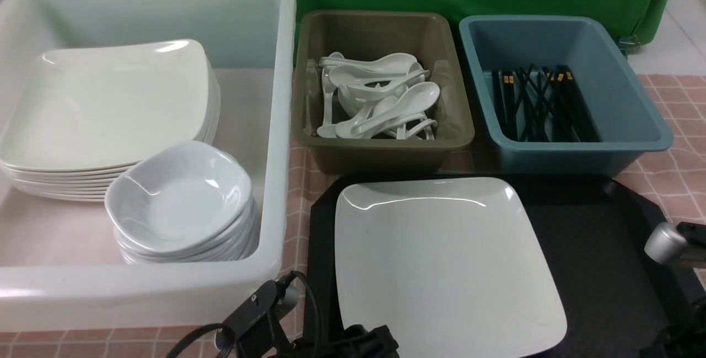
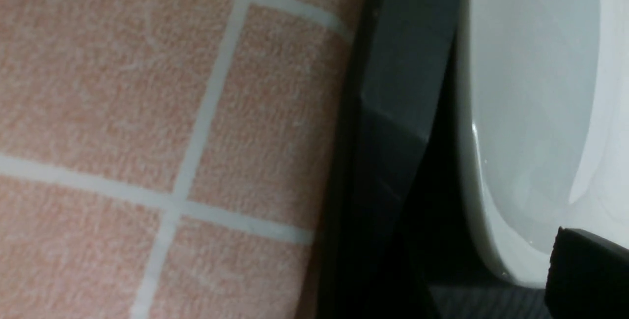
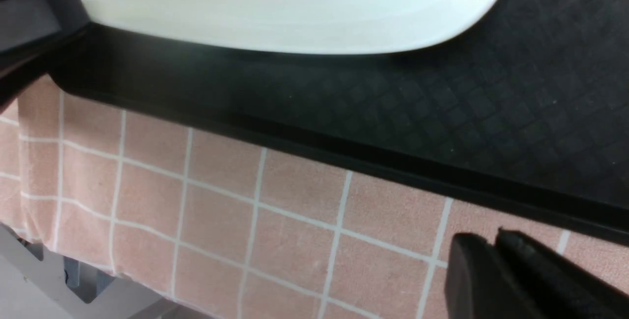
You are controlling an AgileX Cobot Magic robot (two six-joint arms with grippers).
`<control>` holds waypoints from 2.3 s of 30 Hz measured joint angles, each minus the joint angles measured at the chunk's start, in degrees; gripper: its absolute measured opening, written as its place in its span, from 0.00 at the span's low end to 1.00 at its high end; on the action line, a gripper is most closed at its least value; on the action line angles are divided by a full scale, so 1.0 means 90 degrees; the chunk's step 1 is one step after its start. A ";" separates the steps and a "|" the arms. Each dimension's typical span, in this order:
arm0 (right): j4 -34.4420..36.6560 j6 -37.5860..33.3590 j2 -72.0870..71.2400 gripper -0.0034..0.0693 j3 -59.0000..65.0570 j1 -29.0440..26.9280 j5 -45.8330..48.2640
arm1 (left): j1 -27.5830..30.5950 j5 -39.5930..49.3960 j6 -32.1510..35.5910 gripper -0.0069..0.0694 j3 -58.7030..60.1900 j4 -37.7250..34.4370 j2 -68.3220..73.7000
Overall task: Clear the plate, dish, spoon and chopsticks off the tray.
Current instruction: Use the left arm to grab a plate from the dinner plate
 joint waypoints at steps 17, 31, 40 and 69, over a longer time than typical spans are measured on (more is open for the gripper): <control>0.0018 0.0000 0.0000 0.23 0.0000 0.0000 0.0000 | 0.0076 -0.1631 -0.1536 0.57 -0.0682 0.2218 0.1226; 0.0018 0.0000 0.0000 0.24 0.0000 0.0000 0.0000 | 0.0931 -0.1322 -0.1739 0.57 -0.0800 0.3329 0.1022; 0.0018 -0.0007 0.0000 0.25 0.0000 0.0000 0.0000 | 0.0996 -0.1584 -0.1791 0.56 -0.0821 0.3453 0.1362; 0.0023 -0.0015 -0.0021 0.28 -0.0032 0.0000 0.0185 | 0.1010 -0.1624 -0.2229 0.11 -0.0796 0.3983 0.1086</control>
